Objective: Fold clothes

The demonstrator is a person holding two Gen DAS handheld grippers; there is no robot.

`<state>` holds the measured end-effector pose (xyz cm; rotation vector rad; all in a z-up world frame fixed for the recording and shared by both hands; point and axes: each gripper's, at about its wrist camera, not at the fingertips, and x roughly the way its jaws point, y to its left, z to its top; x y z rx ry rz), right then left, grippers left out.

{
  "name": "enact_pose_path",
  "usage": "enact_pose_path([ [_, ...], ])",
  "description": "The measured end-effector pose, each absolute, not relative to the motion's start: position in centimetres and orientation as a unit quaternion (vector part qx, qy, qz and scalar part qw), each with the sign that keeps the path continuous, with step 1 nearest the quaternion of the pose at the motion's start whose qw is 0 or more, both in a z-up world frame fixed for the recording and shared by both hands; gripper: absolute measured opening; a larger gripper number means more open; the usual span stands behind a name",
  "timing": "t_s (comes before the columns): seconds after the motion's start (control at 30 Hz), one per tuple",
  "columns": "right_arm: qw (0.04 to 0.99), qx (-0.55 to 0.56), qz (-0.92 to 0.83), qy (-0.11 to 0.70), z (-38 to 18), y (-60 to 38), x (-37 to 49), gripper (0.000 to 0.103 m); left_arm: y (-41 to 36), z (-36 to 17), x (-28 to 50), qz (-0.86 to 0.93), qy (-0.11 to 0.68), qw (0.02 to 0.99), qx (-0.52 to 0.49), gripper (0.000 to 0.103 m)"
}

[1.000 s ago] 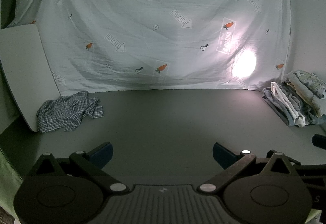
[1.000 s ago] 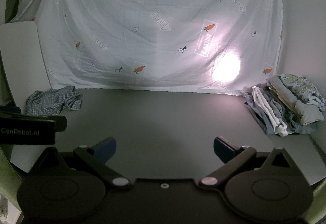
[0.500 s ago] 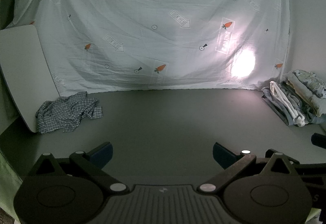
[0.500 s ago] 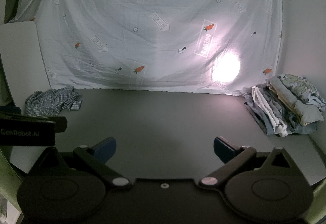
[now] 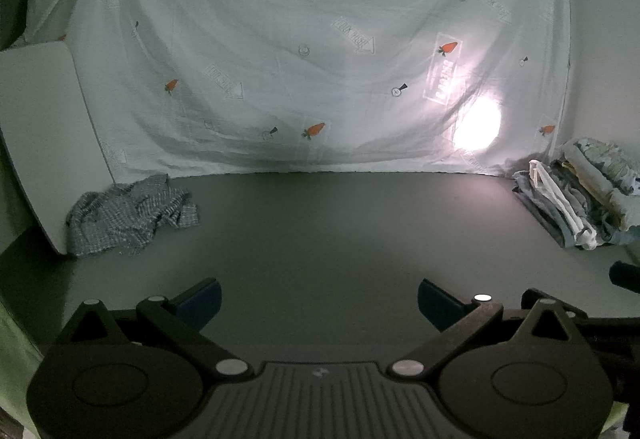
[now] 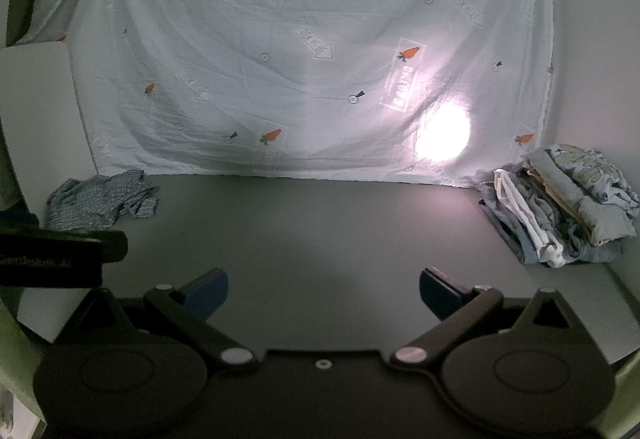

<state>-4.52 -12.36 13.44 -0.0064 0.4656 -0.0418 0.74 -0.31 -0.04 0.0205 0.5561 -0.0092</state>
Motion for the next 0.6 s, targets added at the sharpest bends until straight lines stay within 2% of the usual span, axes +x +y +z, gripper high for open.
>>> enact_pose_path([
  [0.33, 0.960, 0.045, -0.053, 0.271, 11.7, -15.2, -3.2, 0.103, 0.0, -1.6, 3.6, -0.007, 0.299, 0.953, -0.037, 0.103],
  [0.6, 0.958, 0.066, -0.068, 0.271, 10.4, -19.2, 4.0, 0.103, -0.9, -3.1, 10.3, 0.015, 0.307, 0.946, -0.106, 0.103],
])
